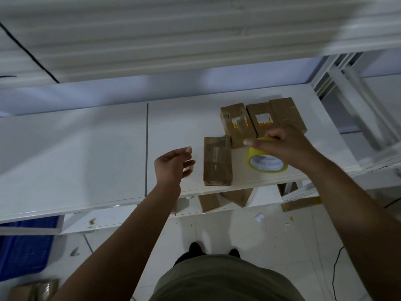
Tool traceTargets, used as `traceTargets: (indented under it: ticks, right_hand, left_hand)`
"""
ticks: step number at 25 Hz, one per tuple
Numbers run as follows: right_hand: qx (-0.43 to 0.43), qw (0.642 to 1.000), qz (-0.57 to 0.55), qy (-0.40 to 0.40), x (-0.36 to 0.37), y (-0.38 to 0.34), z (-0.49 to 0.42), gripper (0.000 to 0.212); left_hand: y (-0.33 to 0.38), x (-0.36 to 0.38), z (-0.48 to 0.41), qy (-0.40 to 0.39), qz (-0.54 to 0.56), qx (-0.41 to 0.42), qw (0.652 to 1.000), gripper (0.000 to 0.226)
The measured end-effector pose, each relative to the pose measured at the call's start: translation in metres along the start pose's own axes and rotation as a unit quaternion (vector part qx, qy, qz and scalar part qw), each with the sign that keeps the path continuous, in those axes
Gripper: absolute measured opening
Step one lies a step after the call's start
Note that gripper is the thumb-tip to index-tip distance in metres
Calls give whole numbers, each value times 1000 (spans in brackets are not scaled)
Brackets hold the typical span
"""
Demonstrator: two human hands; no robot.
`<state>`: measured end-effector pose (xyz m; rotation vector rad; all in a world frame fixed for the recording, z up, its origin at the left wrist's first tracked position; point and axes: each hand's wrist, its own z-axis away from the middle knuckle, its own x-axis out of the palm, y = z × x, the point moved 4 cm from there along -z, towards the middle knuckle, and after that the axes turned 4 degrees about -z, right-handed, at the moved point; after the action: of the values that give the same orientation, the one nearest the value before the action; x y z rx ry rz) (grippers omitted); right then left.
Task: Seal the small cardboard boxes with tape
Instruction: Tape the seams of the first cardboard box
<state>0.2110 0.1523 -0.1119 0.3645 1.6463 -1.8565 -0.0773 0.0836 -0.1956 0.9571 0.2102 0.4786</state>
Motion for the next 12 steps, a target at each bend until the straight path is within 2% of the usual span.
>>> traceTargets:
  ticks: [4, 9, 12]
  right_hand:
    - [44, 996, 75, 12, 25, 31, -22, 63]
    - [22, 997, 78, 17, 24, 38, -41, 68]
    - [16, 996, 92, 7, 21, 39, -45, 68]
  left_hand:
    - [-14, 10, -18, 20, -33, -21, 999, 13]
    - [-23, 22, -34, 50, -56, 6, 997, 20]
    - [-33, 26, -42, 71, -73, 0, 995, 16]
